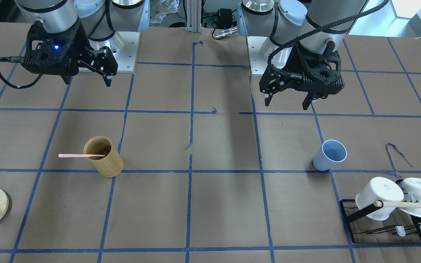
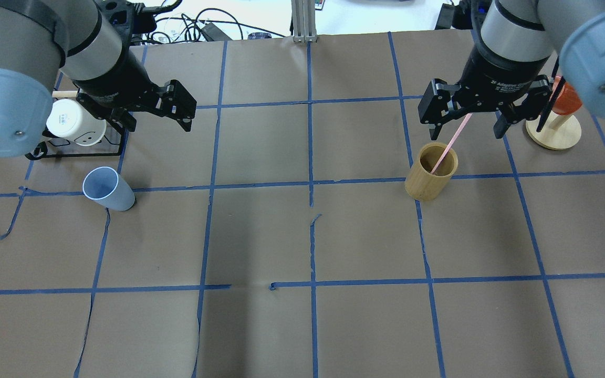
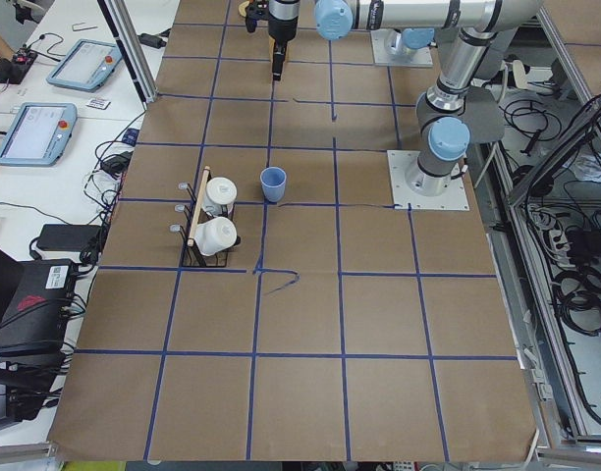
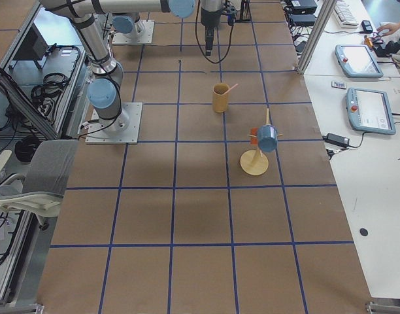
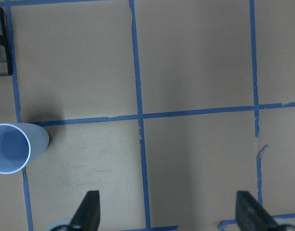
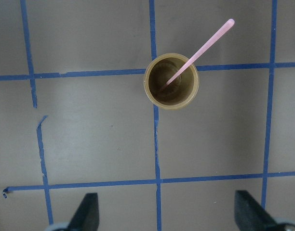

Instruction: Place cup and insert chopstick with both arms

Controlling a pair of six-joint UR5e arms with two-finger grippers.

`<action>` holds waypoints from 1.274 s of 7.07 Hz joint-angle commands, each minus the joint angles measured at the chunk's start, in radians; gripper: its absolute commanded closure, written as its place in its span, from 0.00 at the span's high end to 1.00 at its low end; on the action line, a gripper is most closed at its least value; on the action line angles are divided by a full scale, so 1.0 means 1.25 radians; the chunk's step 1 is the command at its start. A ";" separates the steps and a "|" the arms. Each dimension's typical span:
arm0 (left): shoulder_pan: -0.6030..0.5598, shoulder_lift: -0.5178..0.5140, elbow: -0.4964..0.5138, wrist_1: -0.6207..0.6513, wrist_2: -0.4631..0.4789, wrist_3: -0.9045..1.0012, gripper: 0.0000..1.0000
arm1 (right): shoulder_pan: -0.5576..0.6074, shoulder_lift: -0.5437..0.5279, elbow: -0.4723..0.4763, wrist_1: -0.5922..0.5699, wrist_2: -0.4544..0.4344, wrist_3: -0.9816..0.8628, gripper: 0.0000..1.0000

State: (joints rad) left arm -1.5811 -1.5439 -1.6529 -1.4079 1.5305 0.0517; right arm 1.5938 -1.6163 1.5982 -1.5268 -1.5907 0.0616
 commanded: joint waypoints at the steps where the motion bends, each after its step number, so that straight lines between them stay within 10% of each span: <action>1: 0.008 0.003 -0.002 -0.004 0.000 0.000 1.00 | 0.000 0.000 0.000 0.003 0.000 0.002 1.00; 9: 0.005 0.025 0.007 -0.008 0.038 0.005 1.00 | 0.001 0.000 0.000 0.013 0.000 0.003 1.00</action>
State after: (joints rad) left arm -1.5756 -1.5192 -1.6465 -1.4189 1.5776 0.0583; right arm 1.5943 -1.6168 1.5984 -1.5111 -1.5907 0.0659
